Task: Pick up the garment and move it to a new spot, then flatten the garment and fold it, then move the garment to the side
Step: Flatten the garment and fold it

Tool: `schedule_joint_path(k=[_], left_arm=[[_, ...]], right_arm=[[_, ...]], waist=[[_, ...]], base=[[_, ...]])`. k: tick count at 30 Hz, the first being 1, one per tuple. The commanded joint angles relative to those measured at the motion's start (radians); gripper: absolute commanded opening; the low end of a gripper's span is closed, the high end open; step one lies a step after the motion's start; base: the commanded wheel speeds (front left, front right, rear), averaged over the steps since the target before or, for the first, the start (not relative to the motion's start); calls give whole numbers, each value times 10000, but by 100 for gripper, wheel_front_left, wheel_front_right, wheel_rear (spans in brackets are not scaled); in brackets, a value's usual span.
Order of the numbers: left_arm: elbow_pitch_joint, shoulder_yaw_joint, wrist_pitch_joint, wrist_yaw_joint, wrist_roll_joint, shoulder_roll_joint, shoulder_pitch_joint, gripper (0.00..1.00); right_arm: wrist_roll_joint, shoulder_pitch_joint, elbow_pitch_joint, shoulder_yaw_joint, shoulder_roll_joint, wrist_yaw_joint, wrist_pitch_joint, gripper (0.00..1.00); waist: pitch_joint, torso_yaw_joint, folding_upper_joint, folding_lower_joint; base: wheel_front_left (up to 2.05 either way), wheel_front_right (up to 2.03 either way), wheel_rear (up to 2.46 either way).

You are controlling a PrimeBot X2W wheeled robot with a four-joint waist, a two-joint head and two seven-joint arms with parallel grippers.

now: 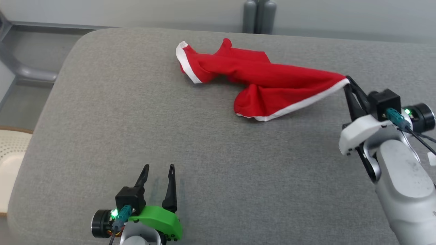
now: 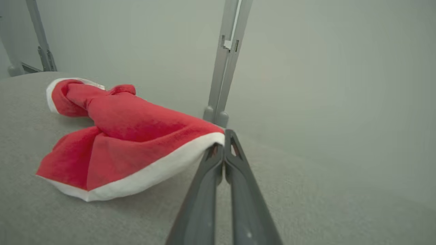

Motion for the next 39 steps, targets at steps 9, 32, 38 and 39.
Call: schedule_joint_path(k=[9, 32, 38, 39], left_arm=[[82, 212, -1, -173, 283, 42, -6, 100], [494, -106, 0, -765, 276, 42, -2175, 100], [1160, -302, 1, -1016, 26, 45, -2920, 100], [1244, -281, 1, -1026, -68, 47, -3004, 100]], right_arm=[[-624, 1517, 111, -1546, 374, -10, -25, 35], [-368, 1886, -1932, -1529, 1741, -10, -24, 100], [-42, 1704, -2274, -1166, 1789, -10, -24, 100], [-10, 1697, -2304, -1151, 1793, -10, -24, 100]], waist=[[-209, -1004, -1, 0], [1289, -2743, -1, 0], [1715, -3425, -1, 0], [1762, -3505, -1, 0]], base=[[0, 0, 0], [0, 0, 0], [0, 0, 0], [0, 0, 0]])
